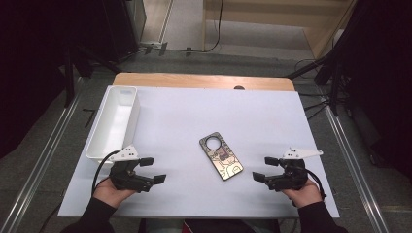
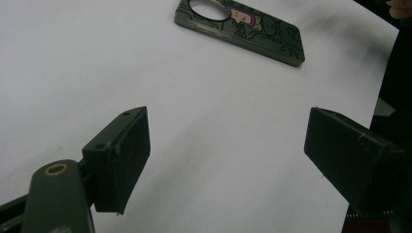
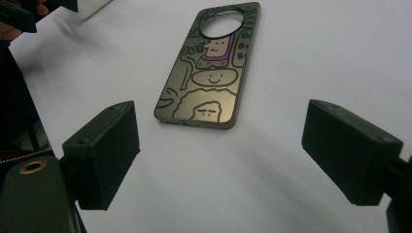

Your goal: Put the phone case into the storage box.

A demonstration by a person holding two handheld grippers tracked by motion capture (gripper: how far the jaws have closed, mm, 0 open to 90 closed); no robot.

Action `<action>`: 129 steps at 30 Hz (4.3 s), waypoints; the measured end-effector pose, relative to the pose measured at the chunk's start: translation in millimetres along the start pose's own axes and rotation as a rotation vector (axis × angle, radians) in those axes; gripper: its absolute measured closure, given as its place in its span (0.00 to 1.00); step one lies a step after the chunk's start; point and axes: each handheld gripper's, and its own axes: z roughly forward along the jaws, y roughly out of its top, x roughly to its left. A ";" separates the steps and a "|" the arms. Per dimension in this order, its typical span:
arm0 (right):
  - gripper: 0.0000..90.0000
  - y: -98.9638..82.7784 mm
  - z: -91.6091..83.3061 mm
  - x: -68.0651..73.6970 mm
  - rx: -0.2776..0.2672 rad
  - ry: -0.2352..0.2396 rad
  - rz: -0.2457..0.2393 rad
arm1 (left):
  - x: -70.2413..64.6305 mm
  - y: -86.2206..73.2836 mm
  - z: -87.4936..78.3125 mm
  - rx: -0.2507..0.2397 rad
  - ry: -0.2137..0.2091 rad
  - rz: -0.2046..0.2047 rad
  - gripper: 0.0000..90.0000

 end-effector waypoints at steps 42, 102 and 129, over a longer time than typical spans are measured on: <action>0.14 18.5 5.3 2.3 -0.025 -0.017 0.008 | 0.2 0.1 1.4 0.010 -0.003 0.000 0.18; 0.00 54.5 56.4 14.2 -0.025 -0.044 -0.056 | 0.4 -0.4 2.0 0.012 -0.006 -0.005 0.18; 0.00 79.5 96.2 29.9 -0.024 -0.054 -0.073 | -0.4 -0.6 1.9 0.015 -0.003 0.002 0.18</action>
